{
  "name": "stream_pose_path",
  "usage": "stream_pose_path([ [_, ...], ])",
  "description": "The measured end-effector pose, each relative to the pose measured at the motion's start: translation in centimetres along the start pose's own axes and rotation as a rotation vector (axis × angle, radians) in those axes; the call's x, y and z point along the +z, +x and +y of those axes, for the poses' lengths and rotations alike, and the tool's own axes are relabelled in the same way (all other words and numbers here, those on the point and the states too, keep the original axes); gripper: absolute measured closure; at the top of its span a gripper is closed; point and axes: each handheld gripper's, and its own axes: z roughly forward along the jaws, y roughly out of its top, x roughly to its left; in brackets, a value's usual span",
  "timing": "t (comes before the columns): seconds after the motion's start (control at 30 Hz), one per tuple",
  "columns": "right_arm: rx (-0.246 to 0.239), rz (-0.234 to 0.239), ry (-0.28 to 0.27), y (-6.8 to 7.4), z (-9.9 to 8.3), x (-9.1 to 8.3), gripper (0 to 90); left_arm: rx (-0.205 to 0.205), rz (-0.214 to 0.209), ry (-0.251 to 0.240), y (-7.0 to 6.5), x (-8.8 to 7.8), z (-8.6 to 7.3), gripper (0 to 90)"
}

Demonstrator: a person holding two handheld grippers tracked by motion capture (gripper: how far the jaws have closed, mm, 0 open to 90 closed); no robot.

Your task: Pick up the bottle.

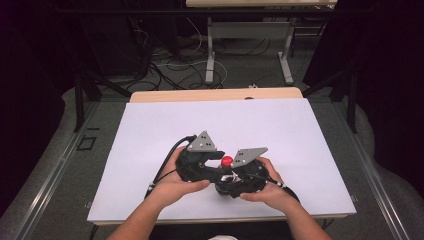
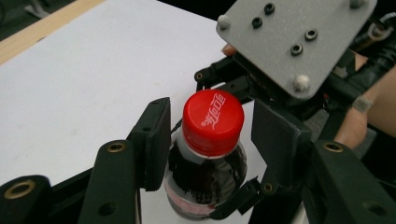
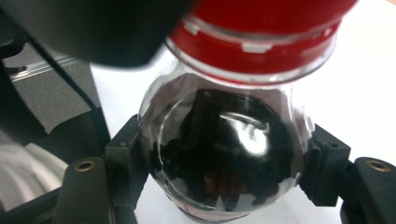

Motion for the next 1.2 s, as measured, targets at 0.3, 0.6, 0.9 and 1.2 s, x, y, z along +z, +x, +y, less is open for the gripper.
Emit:
stream_pose_path([
  [0.3,-0.011,0.045,0.0,0.0,0.1,0.0,29.9,0.008,-0.109,0.003,1.4,-0.3,0.4,57.7],
  [0.6,0.052,-0.037,0.018,-0.1,0.1,0.2,30.0,0.016,0.117,-0.01,-1.0,0.3,0.4,61.5],
  [0.9,0.053,-0.026,0.035,-0.4,-0.1,0.2,30.0,-0.014,0.068,-0.042,-0.4,0.3,-0.1,60.4],
  [1.2,-0.008,0.074,0.009,0.0,0.0,0.1,29.9,0.06,-0.172,-0.062,1.8,0.6,-0.6,51.6],
])
